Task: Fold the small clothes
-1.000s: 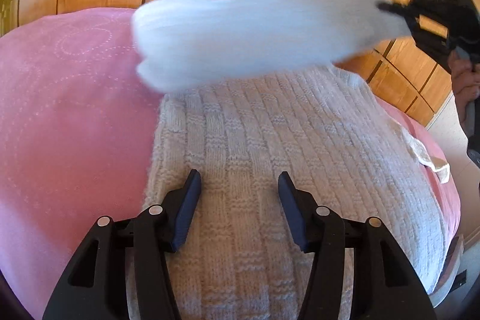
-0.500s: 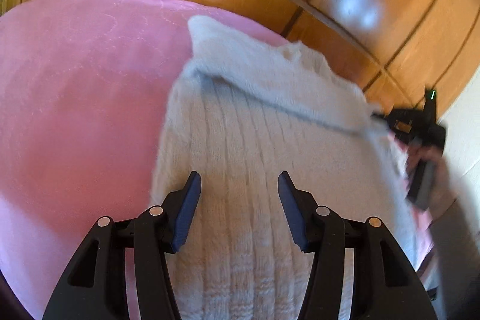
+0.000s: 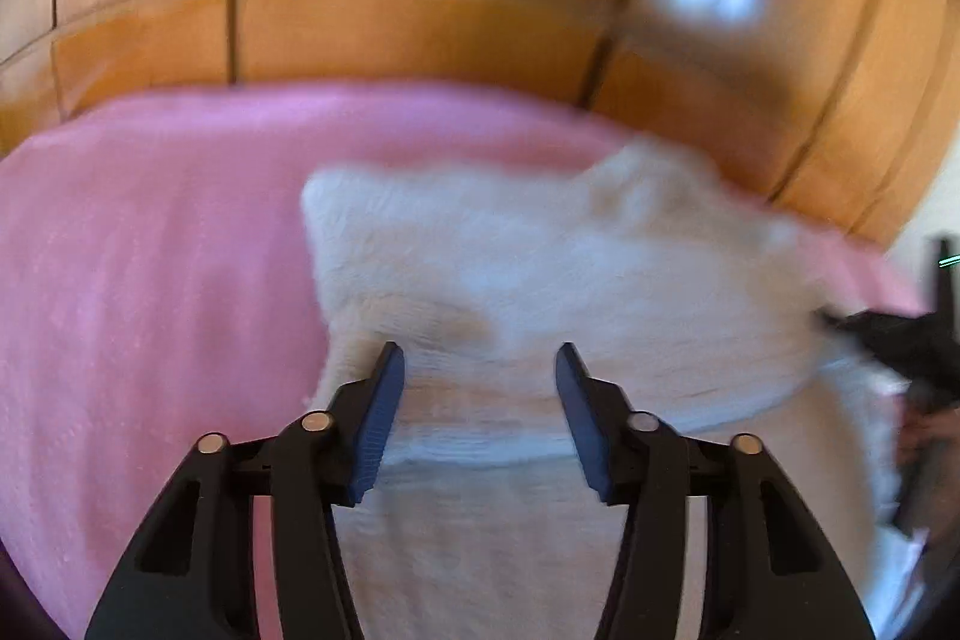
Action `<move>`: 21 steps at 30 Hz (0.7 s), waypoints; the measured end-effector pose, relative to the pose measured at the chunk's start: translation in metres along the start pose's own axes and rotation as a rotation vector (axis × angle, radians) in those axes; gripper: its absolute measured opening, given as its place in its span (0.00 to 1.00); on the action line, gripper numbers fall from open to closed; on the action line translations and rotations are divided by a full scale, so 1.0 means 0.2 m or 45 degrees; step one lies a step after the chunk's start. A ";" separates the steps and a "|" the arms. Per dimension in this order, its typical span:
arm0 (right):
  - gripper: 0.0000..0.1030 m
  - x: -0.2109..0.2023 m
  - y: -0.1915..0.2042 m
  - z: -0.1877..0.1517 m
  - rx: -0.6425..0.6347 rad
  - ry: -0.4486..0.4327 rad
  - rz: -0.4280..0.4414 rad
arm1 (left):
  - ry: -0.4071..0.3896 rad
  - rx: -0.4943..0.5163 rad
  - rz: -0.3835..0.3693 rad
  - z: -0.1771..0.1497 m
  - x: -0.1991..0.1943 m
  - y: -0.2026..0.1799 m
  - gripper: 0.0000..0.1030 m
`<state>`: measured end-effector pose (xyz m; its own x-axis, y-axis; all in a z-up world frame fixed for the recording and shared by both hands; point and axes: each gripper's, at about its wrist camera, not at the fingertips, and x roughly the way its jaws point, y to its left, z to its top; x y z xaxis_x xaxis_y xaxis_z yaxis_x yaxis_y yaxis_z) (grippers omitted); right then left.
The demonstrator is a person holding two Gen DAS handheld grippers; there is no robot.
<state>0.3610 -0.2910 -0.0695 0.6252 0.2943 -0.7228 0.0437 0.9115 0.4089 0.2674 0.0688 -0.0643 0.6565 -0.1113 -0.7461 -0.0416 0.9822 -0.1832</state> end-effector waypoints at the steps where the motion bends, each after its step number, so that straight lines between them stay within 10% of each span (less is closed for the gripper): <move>1: 0.08 0.01 -0.01 0.00 -0.002 0.002 -0.011 | 0.063 -0.035 0.021 -0.02 0.08 0.05 0.37; 4: 0.14 0.04 -0.04 0.00 -0.005 0.023 -0.002 | 0.040 -0.097 -0.017 -0.02 0.05 0.09 0.35; 8: 0.47 -0.04 0.00 -0.02 -0.063 -0.013 -0.041 | -0.006 -0.109 0.023 -0.03 -0.06 0.10 0.35; 13: 0.47 -0.18 0.13 -0.06 -0.176 -0.091 -0.009 | -0.113 -0.048 0.041 0.00 -0.13 0.01 0.42; 21: 0.66 -0.01 0.19 -0.28 -0.305 0.011 -0.048 | 0.040 0.026 0.162 -0.02 0.05 -0.04 0.47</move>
<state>0.3174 -0.2415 -0.0846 0.6198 0.2606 -0.7403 -0.1203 0.9637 0.2385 0.2714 0.0589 -0.0739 0.6230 0.0097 -0.7821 -0.1074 0.9915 -0.0732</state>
